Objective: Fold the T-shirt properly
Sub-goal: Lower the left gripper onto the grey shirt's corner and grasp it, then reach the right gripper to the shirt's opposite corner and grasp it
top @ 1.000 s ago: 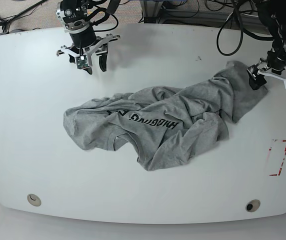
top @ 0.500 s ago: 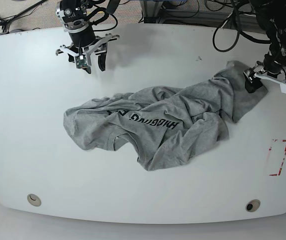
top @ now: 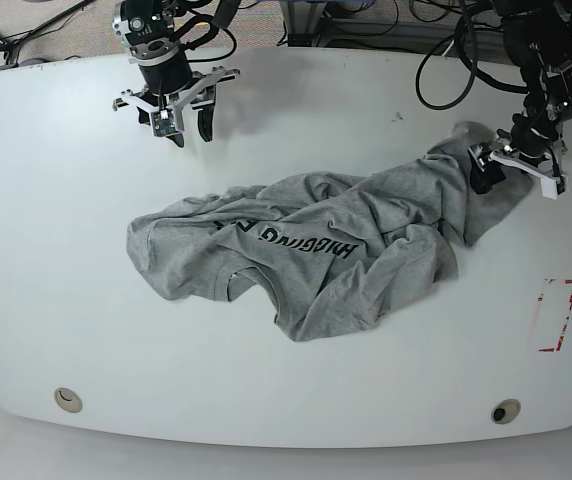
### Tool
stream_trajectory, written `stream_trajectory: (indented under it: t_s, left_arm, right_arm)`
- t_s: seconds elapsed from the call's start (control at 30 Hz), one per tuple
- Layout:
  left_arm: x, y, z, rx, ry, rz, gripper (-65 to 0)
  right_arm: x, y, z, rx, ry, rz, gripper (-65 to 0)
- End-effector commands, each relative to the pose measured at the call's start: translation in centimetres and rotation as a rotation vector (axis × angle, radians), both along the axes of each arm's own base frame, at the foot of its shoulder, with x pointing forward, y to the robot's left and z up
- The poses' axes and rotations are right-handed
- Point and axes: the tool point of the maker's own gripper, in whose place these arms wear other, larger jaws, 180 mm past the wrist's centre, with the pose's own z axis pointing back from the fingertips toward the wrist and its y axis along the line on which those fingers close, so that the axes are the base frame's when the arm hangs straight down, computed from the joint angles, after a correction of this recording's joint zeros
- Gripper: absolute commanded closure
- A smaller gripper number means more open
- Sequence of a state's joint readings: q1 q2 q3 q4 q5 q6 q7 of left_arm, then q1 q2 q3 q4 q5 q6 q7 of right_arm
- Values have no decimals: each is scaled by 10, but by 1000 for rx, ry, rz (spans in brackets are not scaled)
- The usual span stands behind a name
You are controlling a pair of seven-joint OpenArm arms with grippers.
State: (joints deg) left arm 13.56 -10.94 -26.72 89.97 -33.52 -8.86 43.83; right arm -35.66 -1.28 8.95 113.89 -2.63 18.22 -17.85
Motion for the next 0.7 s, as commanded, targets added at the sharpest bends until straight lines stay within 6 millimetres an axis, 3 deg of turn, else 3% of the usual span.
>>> stream_trajectory:
  t_s: [0.0, 0.13, 0.23, 0.47, 0.67]
  left_arm:
    - [1, -3, -2, -19, 27, -7, -622]
    - [-2, -2, -16, -45, 60, 9, -494]
    - [5, -2, -14, -54, 51, 13, -386]
    - [2, -1, -25, -69, 79, 25, -17]
    - [1, -2, -25, -73, 82, 21, 0]
  right_arm:
    - [4, 0, 10, 10, -41, 1, -239]
    - [4, 0, 10, 10, -41, 1, -239]
    - [4, 0, 10, 10, -42, 1, -239]
    - [6, 0, 11, 9, -46, 0, -239]
    - [15, -15, 11, -11, -55, -38, -239]
